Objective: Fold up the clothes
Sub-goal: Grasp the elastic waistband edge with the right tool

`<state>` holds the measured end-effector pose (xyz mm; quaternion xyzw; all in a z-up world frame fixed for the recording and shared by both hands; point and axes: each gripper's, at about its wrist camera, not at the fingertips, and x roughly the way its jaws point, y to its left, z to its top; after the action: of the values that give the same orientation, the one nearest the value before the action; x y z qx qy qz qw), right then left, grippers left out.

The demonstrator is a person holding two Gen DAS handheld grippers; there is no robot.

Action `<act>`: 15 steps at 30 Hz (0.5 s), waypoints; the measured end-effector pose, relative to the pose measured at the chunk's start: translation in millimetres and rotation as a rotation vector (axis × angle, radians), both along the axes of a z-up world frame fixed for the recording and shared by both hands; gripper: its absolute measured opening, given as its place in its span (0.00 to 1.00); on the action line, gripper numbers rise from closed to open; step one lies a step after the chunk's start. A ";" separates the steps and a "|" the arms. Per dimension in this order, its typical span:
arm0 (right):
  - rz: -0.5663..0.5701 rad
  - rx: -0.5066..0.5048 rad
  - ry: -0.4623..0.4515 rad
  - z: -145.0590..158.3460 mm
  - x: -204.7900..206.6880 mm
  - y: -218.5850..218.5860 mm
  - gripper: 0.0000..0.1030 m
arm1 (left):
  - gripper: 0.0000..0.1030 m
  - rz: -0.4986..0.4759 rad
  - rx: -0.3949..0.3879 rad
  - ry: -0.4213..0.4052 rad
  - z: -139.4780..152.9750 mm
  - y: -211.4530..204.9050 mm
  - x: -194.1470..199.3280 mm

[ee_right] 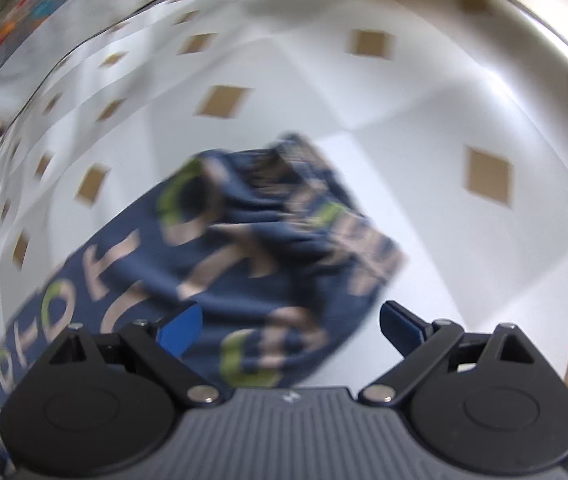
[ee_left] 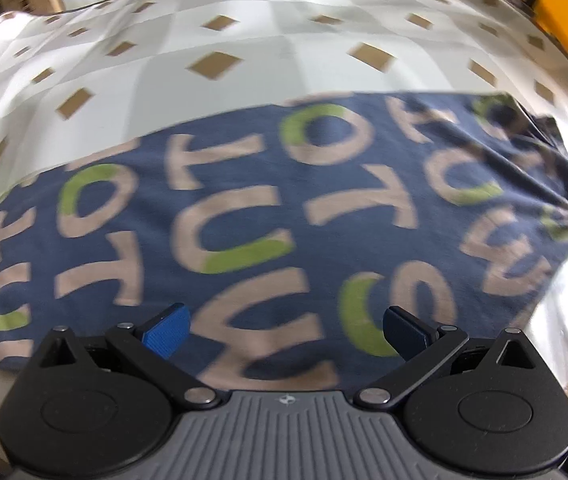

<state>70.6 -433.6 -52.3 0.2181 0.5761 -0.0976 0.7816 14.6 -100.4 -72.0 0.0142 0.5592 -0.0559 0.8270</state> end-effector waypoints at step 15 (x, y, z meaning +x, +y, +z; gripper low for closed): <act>-0.197 0.194 0.011 -31.9 -0.8 -39.6 0.92 | 1.00 -0.095 0.025 -0.002 -11.7 -40.1 -10.7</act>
<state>69.8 -473.2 -84.3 0.3476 0.5629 -0.1191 0.7404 3.9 -140.5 -83.7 0.0510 0.5576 -0.0880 0.8239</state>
